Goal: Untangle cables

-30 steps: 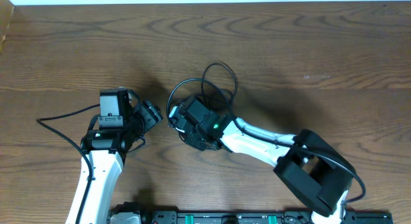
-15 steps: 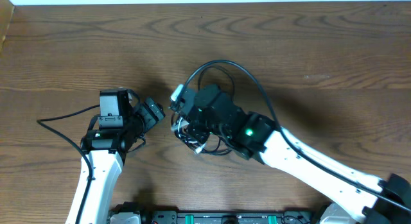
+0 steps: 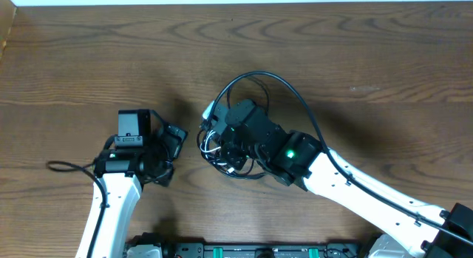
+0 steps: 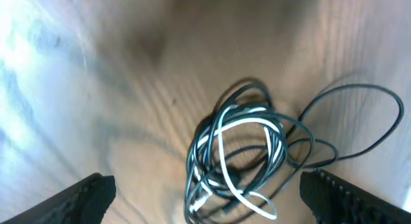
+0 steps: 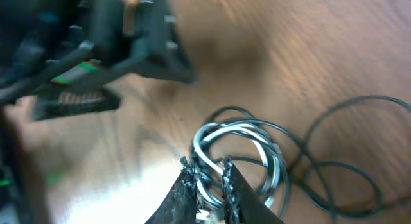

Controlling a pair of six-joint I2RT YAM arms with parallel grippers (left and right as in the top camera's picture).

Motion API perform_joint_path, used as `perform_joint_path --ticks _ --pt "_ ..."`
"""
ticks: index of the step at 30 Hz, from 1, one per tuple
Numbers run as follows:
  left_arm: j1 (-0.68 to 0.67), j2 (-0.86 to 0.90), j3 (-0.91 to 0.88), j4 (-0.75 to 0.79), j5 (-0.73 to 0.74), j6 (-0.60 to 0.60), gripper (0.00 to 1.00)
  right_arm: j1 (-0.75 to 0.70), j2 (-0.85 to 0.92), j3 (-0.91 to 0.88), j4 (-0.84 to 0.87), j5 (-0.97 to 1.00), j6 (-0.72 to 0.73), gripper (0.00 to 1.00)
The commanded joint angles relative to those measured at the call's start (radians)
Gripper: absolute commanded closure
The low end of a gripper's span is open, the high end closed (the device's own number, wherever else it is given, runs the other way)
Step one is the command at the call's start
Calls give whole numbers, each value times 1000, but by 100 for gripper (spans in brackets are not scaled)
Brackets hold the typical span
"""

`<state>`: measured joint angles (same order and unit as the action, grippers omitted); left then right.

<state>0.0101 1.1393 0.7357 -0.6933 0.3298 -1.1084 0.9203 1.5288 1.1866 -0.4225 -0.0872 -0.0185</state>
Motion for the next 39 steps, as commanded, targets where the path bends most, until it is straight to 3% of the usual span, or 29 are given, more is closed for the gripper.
perform_joint_path --ticks 1,5,7,9,15,18,20,27,35,39 --pt "-1 22 8 -2 112 -156 1 -6 -8 11 -5 124 87 84" --pt "-2 67 8 -1 132 -173 2 -28 -24 11 -26 127 146 80" --pt "-8 102 8 2 134 -180 13 -46 -41 11 -47 130 163 81" --pt "-27 138 8 19 132 -180 16 -65 -60 11 -66 130 164 81" --pt "-127 240 8 146 125 -199 16 -115 -105 11 -132 130 164 83" --pt "-152 279 8 173 16 -199 31 -125 -111 11 -171 130 163 84" --pt "-152 299 8 178 -39 -199 32 -127 -111 11 -191 130 163 84" --pt "-158 341 8 229 -39 -199 53 -128 -111 11 -199 130 163 84" --pt "-180 351 8 266 -36 -203 57 -128 -111 11 -199 130 163 83" --pt "-180 351 8 266 -37 -203 67 -128 -111 11 -199 130 163 83"
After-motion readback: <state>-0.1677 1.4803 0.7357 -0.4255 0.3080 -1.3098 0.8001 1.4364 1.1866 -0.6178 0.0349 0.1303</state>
